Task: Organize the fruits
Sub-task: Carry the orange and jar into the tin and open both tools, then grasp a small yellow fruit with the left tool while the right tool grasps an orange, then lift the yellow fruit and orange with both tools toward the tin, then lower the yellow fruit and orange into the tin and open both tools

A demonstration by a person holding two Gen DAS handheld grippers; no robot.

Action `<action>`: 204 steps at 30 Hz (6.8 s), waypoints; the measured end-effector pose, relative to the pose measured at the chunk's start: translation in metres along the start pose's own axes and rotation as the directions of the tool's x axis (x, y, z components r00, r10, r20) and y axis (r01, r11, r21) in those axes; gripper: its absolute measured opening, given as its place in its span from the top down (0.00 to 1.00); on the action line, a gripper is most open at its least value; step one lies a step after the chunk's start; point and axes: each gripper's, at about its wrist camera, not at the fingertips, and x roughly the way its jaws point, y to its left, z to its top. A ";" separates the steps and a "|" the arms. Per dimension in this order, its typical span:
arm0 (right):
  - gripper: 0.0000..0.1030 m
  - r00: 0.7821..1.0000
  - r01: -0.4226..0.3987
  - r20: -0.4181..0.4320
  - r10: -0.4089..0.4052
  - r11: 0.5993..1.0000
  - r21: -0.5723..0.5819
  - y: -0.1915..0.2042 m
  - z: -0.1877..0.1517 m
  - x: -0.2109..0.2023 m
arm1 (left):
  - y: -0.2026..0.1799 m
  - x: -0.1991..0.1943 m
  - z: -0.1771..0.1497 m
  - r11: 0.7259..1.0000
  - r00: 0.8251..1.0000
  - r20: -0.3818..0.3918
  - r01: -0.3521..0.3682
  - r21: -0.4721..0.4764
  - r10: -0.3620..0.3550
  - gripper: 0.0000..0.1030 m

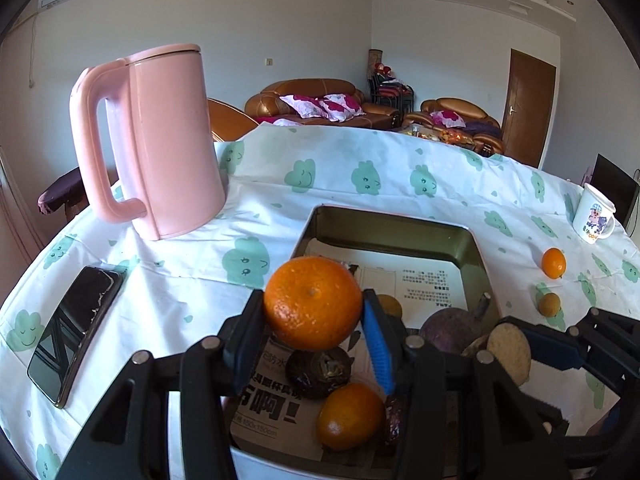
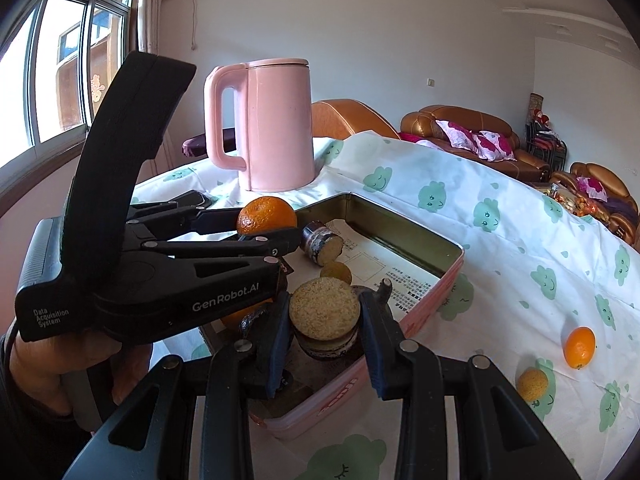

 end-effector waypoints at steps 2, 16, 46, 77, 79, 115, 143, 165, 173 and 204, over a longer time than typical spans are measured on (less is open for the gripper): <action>0.65 1.000 -0.003 -0.004 0.003 1.000 0.001 -0.001 -0.001 0.001 | 0.000 0.000 -0.001 1.000 1.000 0.001 -0.006 0.003 0.006 0.53; 0.38 0.999 -0.041 -0.017 0.041 0.999 -0.032 0.005 -0.005 -0.003 | 0.004 -0.012 0.001 0.999 0.999 0.030 -0.029 -0.020 0.029 0.24; 0.38 0.921 0.381 -0.224 -0.319 0.858 0.345 -0.214 -0.032 -0.013 | -0.134 -0.005 0.016 0.984 0.994 0.036 0.097 0.146 -0.104 0.04; 0.65 0.918 0.392 -0.244 -0.314 0.818 0.422 -0.209 -0.074 -0.061 | -0.205 0.048 -0.008 0.903 0.898 -0.290 0.390 0.182 -0.330 0.59; 0.65 0.920 0.385 -0.248 -0.304 0.823 0.417 -0.208 -0.074 -0.059 | -0.207 0.049 -0.007 0.901 0.897 -0.290 0.394 0.182 -0.334 0.65; 0.65 0.944 0.304 0.013 -0.328 0.889 0.343 -0.179 -0.064 -0.095 | -0.189 -0.001 0.001 0.934 0.953 0.023 0.290 0.206 -0.301 0.71; 0.65 0.914 0.319 0.157 -0.375 0.901 0.296 -0.158 -0.065 -0.120 | -0.184 -0.031 -0.005 0.950 0.947 0.188 0.216 0.223 -0.260 0.71; 0.65 0.921 0.315 0.142 -0.362 0.909 0.274 -0.142 -0.063 -0.116 | -0.179 -0.037 -0.010 0.955 0.955 0.185 0.190 0.226 -0.234 0.71; 0.65 0.947 0.246 0.144 -0.288 0.935 0.255 -0.124 -0.045 -0.101 | -0.149 -0.042 -0.010 0.967 0.969 0.156 0.157 0.201 -0.190 0.71; 0.64 0.997 -0.065 0.035 0.063 0.997 0.050 -0.012 0.027 0.016 | -0.007 -0.012 -0.016 0.999 1.000 -0.012 0.015 0.030 -0.015 0.69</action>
